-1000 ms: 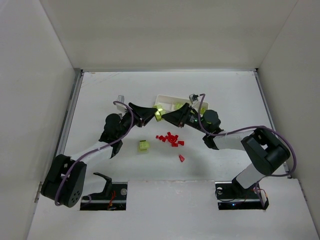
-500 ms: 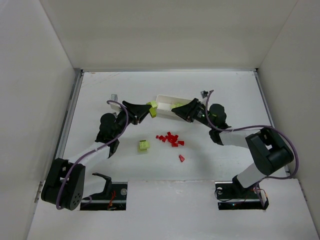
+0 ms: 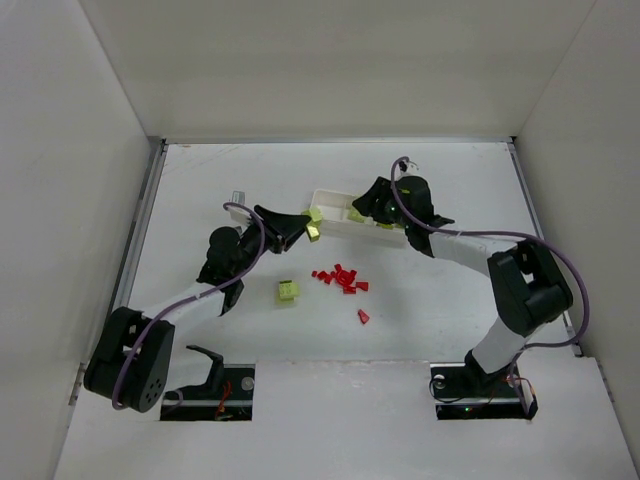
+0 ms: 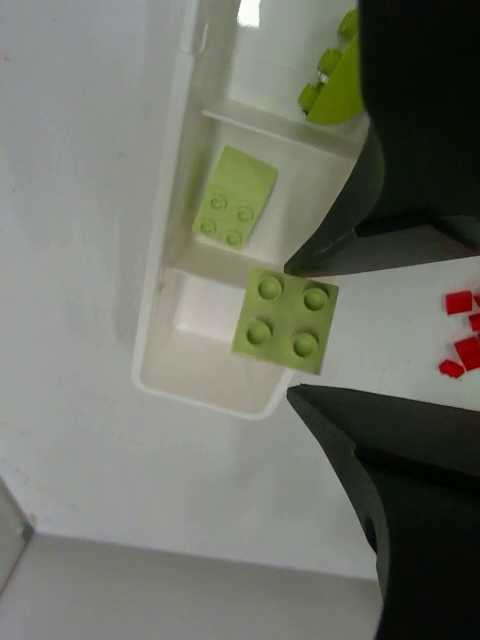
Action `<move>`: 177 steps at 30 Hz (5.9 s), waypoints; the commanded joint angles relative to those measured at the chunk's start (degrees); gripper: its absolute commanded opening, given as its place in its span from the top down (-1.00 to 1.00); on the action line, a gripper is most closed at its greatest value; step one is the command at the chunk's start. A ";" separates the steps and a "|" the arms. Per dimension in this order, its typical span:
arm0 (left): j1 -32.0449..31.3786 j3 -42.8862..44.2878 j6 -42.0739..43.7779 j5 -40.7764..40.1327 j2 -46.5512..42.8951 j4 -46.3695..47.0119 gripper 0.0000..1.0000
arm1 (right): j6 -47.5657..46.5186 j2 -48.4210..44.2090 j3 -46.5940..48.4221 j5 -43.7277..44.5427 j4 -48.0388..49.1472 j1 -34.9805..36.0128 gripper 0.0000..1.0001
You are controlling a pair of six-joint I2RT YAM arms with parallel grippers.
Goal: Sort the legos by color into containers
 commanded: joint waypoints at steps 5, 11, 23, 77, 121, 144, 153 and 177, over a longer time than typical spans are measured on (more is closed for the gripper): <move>-1.46 0.39 1.50 -0.15 -0.06 3.69 0.61 | -3.69 -1.96 3.03 3.40 -3.95 0.98 -0.39; -1.81 0.75 0.97 0.20 -1.02 4.04 0.60 | 0.60 -13.90 -3.46 -1.95 -0.28 2.91 -0.33; -4.97 3.03 -1.84 0.11 -1.02 7.12 0.60 | 21.53 -17.27 -14.64 -19.89 28.82 6.52 -0.64; -5.50 0.84 -0.08 -0.41 -0.06 8.00 0.59 | 5.82 1.81 -0.32 -7.16 4.85 -6.41 0.08; -25.63 59.18 39.37 -26.77 46.69 -31.81 0.52 | 5.54 -54.09 -46.10 30.20 -2.81 -2.71 -0.08; -26.78 59.56 42.28 -26.69 41.10 -34.11 -0.30 | 2.56 -49.60 -44.35 30.38 0.44 0.88 -0.02; -23.00 31.98 38.06 -28.63 14.83 -28.74 0.26 | -6.23 -41.10 -37.95 29.95 6.33 20.11 0.40; 6.09 -2.15 25.58 -18.61 -19.83 -49.57 0.38 | -37.07 2.60 7.76 -11.46 -18.61 31.57 -0.64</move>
